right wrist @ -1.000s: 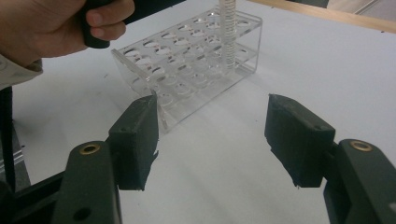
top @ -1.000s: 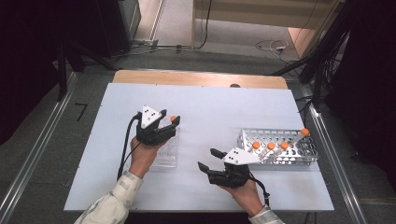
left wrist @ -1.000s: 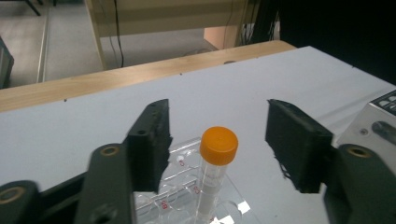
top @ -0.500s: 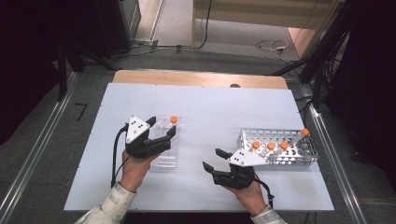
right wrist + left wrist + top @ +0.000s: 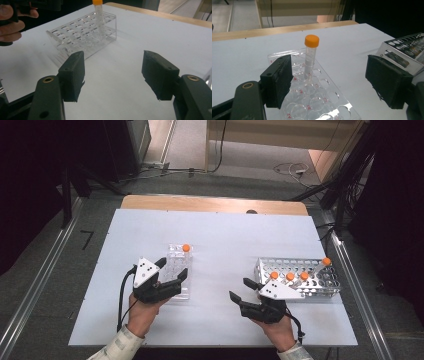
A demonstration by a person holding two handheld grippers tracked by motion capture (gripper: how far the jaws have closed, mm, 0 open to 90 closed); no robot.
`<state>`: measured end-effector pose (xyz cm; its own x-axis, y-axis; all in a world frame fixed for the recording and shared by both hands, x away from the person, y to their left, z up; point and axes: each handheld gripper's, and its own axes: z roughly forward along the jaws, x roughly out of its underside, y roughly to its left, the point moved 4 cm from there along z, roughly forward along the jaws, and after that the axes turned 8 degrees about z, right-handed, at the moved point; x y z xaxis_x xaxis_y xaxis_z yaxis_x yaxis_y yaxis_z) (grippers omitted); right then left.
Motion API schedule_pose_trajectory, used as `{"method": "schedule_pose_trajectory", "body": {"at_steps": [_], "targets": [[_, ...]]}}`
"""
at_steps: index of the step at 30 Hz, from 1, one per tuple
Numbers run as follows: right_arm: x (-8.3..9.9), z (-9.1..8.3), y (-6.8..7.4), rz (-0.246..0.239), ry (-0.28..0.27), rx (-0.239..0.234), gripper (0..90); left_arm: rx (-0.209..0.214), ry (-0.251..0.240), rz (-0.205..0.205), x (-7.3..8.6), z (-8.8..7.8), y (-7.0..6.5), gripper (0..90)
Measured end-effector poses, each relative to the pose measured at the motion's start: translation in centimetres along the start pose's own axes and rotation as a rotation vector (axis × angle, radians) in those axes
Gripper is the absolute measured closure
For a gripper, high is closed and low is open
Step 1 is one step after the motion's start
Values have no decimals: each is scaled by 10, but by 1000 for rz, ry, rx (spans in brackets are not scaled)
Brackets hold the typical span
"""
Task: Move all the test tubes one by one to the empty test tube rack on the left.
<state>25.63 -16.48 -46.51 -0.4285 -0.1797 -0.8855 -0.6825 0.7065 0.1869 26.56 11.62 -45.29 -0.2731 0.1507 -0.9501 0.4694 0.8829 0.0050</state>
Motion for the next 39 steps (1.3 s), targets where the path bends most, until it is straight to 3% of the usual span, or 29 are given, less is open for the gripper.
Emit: {"method": "schedule_pose_trajectory", "body": {"at_steps": [12,22,28,39], "targets": [[10,-29,-17,9,-19,58,345,3,5,18,4,-3,-3,213],[21,-46,-38,33,-32,151,357,9,9,23,5,-2,-5,212],[23,-46,-49,62,-35,210,354,12,7,22,5,-2,-7,197],[23,-41,-59,91,-41,246,333,16,5,26,5,-2,-8,189]]}}
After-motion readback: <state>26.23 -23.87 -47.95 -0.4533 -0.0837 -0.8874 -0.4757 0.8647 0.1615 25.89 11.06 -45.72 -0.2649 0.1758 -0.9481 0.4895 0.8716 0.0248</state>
